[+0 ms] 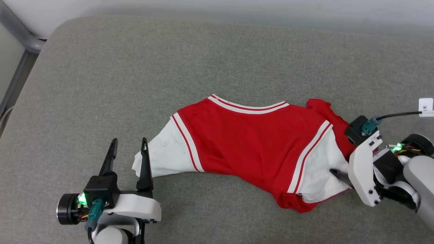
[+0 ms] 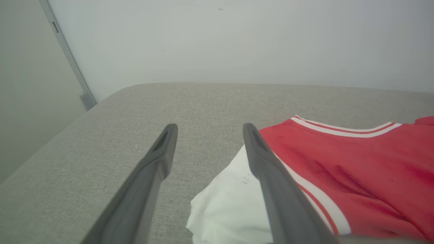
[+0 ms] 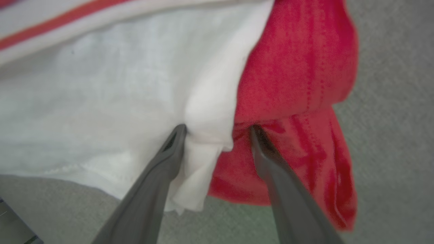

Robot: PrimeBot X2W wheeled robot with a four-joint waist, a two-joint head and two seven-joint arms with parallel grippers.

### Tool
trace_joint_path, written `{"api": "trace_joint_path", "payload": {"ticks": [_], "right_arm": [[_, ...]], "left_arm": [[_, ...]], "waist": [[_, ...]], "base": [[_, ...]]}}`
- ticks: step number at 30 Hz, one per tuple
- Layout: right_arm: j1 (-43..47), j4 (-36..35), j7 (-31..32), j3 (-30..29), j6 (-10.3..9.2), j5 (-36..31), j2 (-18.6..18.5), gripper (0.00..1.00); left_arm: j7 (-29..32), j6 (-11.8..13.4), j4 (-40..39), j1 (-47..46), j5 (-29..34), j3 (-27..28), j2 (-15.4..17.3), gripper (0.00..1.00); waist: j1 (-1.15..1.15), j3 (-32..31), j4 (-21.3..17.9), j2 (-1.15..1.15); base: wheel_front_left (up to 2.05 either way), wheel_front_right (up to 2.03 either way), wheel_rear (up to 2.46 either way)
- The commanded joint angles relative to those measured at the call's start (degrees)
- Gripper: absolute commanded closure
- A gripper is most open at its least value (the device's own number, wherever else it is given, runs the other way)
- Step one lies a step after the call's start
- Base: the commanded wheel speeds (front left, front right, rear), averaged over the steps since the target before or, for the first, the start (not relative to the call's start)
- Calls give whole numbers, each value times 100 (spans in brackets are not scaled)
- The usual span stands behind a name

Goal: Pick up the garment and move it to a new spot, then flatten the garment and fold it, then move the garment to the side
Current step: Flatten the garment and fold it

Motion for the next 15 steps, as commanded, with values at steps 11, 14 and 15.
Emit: {"api": "trace_joint_path", "payload": {"ticks": [11,14,15], "right_arm": [[-952,697,-1541,-169,-7,379,6,100],[-1066,799,-1859,-237,-7,434,-83,100],[-1065,816,-1977,-267,-7,447,-112,100]], "left_arm": [[-13,-377,232,7,351,431,-285,0],[-13,-442,257,82,407,509,-348,0],[-13,-459,261,106,424,539,-365,0]], "waist": [[0,-216,-113,0],[0,-307,-132,0],[0,-338,-138,0]], "base": [[0,0,0],[0,0,0],[0,0,0]]}}
